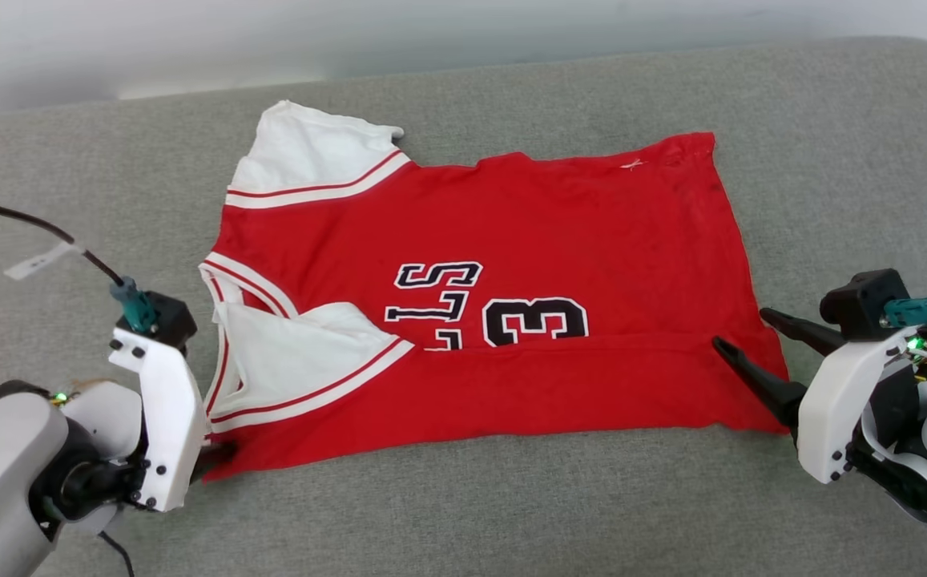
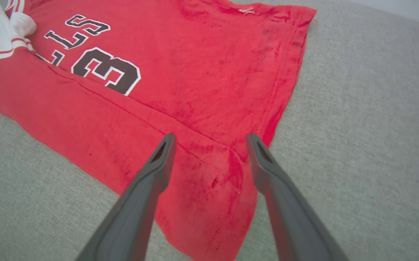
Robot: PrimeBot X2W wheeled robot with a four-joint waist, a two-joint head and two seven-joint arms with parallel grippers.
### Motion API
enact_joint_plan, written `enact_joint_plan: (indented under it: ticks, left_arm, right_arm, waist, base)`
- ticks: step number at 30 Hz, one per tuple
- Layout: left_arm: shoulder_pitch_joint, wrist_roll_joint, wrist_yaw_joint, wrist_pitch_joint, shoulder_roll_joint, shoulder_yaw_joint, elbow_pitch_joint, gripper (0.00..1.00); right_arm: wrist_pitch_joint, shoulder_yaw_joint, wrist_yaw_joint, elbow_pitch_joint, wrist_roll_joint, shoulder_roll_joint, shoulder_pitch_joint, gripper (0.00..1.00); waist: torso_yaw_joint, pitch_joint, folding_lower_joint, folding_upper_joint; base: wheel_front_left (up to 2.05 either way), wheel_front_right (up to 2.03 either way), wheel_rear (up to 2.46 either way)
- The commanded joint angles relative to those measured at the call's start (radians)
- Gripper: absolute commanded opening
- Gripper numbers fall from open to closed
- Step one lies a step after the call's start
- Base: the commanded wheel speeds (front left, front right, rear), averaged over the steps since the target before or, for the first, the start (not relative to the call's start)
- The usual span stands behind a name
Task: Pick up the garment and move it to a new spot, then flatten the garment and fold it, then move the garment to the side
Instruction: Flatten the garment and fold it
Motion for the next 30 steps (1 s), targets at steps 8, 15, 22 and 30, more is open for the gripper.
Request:
enact_joint_plan:
  ticks: [8,15,22,30]
  left_arm:
    - [0.011,0.013,-0.021,0.032,-0.059,-0.058,0.116,1.0]
    - [0.011,0.006,-0.067,0.018,-0.09,-0.067,0.149,0.0]
    - [0.002,0.027,-0.084,-0.023,-0.047,-0.051,0.095,0.0]
    - [0.008,0.045,-0.071,-0.046,-0.024,-0.044,-0.006,0.0]
  right_arm:
    - [-0.001,0.03,-0.001,0.022,0.012,0.02,-0.049,1.0]
    - [0.03,0.061,-0.001,0.005,0.018,-0.027,-0.111,1.0]
    - [0.26,0.174,-0.001,-0.078,0.084,-0.156,-0.226,1.0]
    - [0.571,0.295,-0.001,-0.099,0.238,-0.255,-0.312,1.0]
  waist:
    - [-0.03,0.024,0.0,0.0]
    - [-0.026,-0.008,0.0,0.0]
    - [-0.011,-0.038,0.0,0.0]
    - [0.02,-0.018,0.0,0.0]
  base:
    - [0.0,0.0,0.0]
    - [0.0,0.0,0.0]
    - [0.0,0.0,0.0]
    - [0.0,0.0,0.0]
